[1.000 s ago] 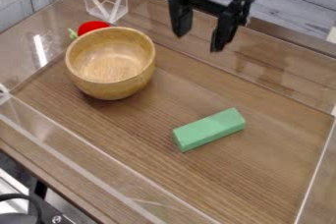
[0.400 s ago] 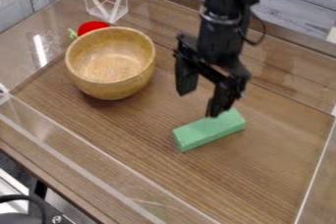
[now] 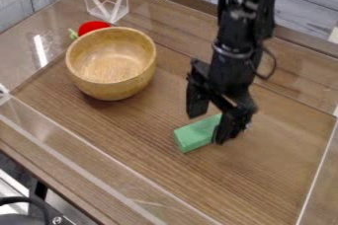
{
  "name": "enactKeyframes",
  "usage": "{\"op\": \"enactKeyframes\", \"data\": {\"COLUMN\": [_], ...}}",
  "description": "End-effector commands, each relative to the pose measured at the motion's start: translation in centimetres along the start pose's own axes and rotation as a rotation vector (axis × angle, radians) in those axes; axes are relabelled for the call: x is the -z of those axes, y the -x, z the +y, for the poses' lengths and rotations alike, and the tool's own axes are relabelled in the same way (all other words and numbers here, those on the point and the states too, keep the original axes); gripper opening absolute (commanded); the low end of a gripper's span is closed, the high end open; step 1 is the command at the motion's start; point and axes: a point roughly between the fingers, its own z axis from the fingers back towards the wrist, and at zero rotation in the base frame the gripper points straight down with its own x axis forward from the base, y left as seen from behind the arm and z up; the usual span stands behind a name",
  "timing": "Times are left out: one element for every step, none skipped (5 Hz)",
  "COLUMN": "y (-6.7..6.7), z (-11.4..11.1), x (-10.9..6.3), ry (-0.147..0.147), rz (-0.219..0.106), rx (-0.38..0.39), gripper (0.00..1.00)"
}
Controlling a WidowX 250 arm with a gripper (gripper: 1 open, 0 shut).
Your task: Put the green block in the brown bowl
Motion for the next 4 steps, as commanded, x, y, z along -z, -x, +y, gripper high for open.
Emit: {"op": "enactKeyframes", "data": {"y": [-0.55,-0.68,-0.73,-0.76], "z": [-0.23,-0.24,-0.11,0.03], "x": [0.44,0.88,1.06,1.25], "ry": [-0.031,-0.05,-0.057,-0.058], "rz": [-0.023,-0.032,-0.045,-0.054], "rx": [0.062,0.082,0.086,0.086], "gripper": [1.0,1.0,1.0,1.0]}}
